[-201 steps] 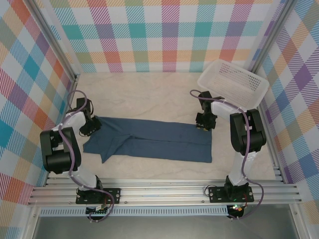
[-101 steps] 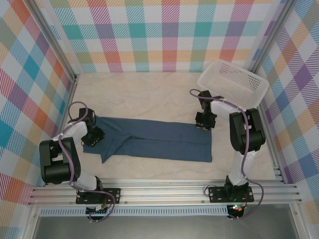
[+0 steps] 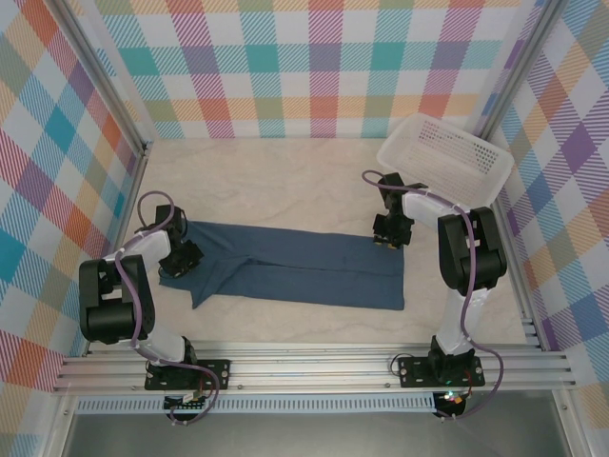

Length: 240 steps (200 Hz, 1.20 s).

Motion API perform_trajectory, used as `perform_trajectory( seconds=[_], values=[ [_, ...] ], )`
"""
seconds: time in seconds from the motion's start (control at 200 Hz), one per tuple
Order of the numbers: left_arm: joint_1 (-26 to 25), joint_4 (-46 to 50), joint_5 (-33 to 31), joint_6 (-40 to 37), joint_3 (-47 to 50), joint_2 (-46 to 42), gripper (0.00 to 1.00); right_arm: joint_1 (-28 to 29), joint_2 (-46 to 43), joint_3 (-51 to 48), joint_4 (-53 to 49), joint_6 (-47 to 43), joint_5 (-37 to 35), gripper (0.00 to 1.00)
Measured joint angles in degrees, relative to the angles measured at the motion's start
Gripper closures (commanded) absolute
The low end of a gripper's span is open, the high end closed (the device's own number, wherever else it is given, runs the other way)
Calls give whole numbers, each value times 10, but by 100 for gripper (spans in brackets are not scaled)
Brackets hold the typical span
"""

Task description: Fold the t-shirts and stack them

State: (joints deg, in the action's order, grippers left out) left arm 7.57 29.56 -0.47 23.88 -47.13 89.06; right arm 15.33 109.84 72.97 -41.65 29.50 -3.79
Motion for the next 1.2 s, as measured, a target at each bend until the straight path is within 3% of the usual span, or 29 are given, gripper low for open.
perform_trajectory(
  seconds=[1.2],
  values=[
    [-26, 53, -37, 8, -54, 24, 87, 0, 0, 0, 0, 0, 4, 71]
  ],
)
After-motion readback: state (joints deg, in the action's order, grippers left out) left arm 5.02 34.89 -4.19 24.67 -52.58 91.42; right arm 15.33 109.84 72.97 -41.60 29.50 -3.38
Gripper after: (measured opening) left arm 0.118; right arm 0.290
